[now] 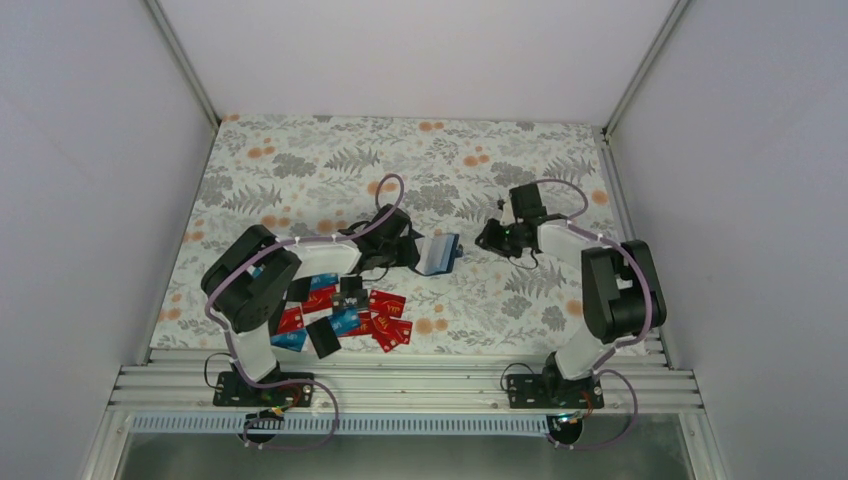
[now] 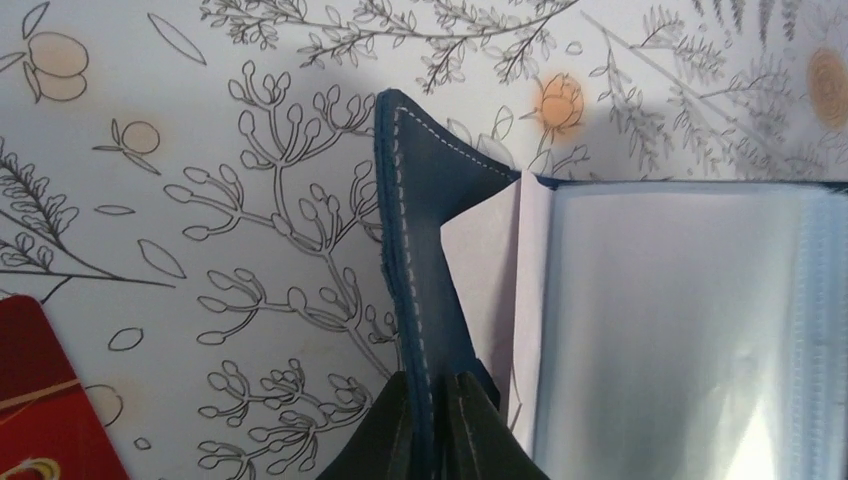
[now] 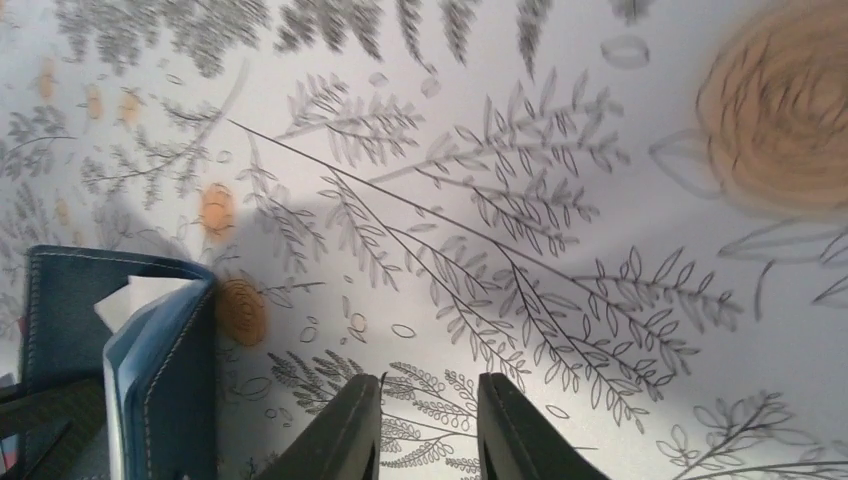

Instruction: Put the credit cards into the card holder

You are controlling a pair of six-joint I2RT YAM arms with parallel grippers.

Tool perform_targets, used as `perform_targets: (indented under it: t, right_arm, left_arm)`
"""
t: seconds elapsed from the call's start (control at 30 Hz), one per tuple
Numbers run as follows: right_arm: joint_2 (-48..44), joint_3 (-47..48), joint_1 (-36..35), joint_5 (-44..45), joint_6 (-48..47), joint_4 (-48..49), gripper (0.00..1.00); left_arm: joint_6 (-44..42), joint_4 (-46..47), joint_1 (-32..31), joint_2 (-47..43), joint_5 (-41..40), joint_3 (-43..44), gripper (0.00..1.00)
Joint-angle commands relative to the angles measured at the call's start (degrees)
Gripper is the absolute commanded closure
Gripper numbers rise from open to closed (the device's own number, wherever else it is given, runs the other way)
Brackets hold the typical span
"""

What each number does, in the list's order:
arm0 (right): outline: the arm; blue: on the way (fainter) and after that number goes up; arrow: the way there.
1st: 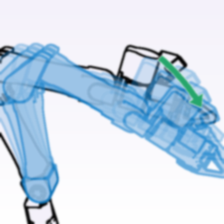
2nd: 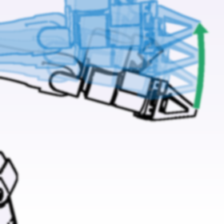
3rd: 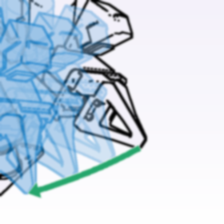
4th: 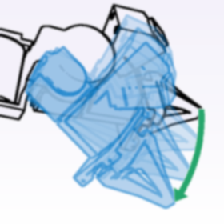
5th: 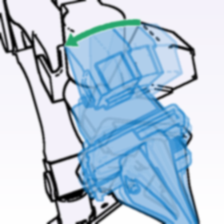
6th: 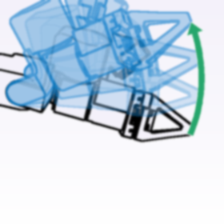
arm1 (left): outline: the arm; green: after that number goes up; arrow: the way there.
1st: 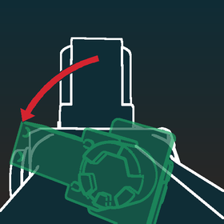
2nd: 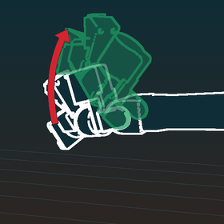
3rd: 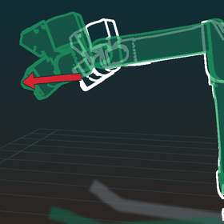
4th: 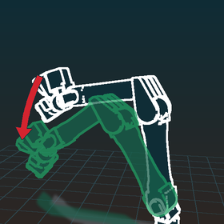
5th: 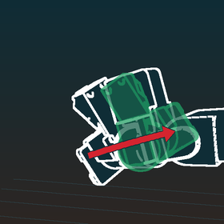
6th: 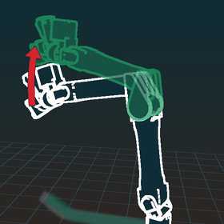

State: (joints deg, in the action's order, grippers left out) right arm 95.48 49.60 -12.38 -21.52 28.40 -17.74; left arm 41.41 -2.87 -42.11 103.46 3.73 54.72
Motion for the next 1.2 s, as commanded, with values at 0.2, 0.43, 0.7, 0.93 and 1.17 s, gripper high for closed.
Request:
perform_targets:
  t: [0.2, 0.43, 0.7, 0.93, 1.17]
  right_arm:
    - [-8.78, 3.54, 0.58, 4.58, -3.0, -5.1, 0.59]
    - [-16.91, 2.15, 0.15, 2.45, -3.27, -9.38, 0.51]
    - [-23.0, -0.9, -5.66, -8.54, -2.26, -11.76, 0.48]
    - [-26.61, -5.59, -18.14, -13.08, -1.07, -8.46, 0.45]
    - [-27.84, -6.81, -28.95, -13.1, -1.51, -4.51, 0.44]
  left_arm:
    - [0.12, -5.41, -0.21, -3.91, 0.97, 0.35, 0.8]
    - [-1.71, -9.88, -1.91, -8.36, -2.19, 1.52, 0.6]
    - [-2.14, -17.09, -3.9, -16.74, -6.09, 0.1, 0.4]
    - [-2.57, -26.08, -6.76, -25.29, -7.38, -5.17, 0.39]
    - [6.58, -36.98, -11.4, -33.93, -11.0, -11.18, 0.4]
